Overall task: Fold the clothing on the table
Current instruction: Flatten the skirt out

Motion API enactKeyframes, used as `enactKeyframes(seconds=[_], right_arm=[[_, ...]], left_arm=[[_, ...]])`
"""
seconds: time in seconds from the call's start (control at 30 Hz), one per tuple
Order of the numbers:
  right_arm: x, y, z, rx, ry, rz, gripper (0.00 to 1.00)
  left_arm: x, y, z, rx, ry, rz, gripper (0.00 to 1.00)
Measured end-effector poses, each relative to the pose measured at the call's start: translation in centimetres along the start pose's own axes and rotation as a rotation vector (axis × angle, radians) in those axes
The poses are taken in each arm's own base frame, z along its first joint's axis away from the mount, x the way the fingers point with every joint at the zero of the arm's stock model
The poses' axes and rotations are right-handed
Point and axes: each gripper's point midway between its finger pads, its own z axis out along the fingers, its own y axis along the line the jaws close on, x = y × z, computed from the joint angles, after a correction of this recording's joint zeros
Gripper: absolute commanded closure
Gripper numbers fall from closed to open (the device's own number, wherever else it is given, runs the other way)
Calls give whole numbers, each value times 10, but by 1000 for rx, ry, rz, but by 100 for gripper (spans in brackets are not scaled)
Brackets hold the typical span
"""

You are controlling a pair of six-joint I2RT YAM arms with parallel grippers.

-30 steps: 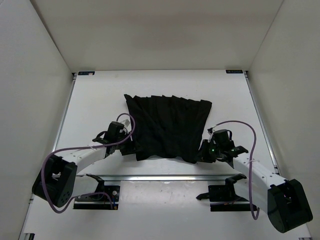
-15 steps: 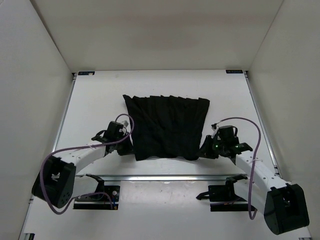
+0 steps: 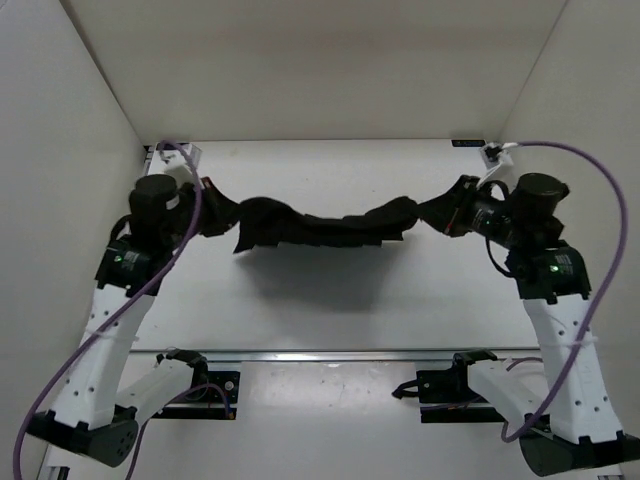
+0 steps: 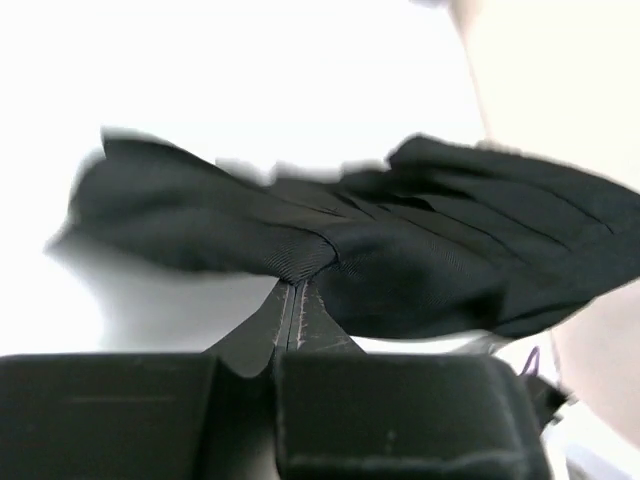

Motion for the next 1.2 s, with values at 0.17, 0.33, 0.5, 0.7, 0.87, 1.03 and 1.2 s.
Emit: enactKeyframes(seconds=[0.17, 0.33, 0.5, 0.7, 0.87, 1.03, 1.2], right_arm=[[-45, 48, -17, -93, -79, -103, 100], [-66, 17, 44, -85, 37, -54, 100], [-86, -42, 128, 7, 168, 35, 100], [-137, -15, 96, -21, 24, -39, 100], [-114, -26, 64, -49, -25, -30, 100], [3, -104, 97, 18, 166, 211, 100], [167, -167, 84, 255, 445, 584, 100]], left_arm=[[-59, -27, -38, 43, -165, 53, 100], [-67, 5, 15, -26, -69, 23, 100], [-96, 35, 96, -88, 66, -29, 100], [-167, 32, 72, -56, -94, -18, 100], [-116, 11, 47, 54, -99, 3, 100], [20, 87, 94, -22, 132, -157, 100], [200, 156, 93, -201, 505, -355, 100]])
